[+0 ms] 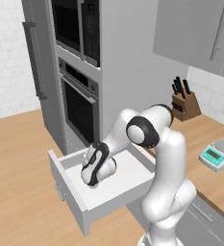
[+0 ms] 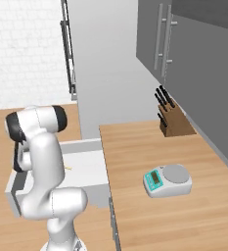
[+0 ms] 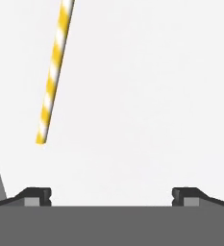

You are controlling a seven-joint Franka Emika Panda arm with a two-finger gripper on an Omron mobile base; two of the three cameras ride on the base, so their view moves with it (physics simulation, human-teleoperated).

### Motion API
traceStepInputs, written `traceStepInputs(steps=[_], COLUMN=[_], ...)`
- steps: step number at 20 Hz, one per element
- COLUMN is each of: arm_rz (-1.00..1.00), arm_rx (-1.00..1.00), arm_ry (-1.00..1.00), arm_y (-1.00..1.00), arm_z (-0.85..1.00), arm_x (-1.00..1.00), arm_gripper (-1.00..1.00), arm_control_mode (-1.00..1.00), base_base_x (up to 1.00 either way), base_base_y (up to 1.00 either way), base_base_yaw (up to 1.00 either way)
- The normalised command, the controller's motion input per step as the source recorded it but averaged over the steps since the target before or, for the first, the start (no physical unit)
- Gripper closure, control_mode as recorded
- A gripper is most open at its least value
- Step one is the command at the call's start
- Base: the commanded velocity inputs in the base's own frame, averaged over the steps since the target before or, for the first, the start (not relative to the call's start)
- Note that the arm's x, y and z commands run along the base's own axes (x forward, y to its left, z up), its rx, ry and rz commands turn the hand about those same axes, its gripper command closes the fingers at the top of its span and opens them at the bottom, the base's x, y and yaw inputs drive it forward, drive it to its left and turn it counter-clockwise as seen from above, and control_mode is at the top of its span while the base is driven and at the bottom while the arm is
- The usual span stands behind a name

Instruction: Take a straw from the drawer in front and place it inside the glass cup on the dining counter.

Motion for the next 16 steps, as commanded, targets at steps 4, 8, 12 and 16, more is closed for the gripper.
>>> traceStepInputs(steps=[4,8,12,16], arm_rz=[-0.09,-0.09,-0.03,0.00], arm_rx=[0.11,0.12,0.03,0.00], arm_ry=[0.03,0.09,0.10,0.09], arm_y=[-0.70,-0.66,-0.55,-0.40], arm_z=[0.33,0.33,0.08,-0.02], arm_x=[0.11,0.26,0.27,0.23], arm_gripper=[-1.00,-1.00,-1.00,-1.00], arm_control_mode=[-1.00,-1.00,-1.00,-1.00], base_base_x=[0.00,0.00,0.00,0.00], base_base_y=[0.00,0.00,0.00,0.00], base_base_yaw=[0.00,0.00,0.00,0.00])
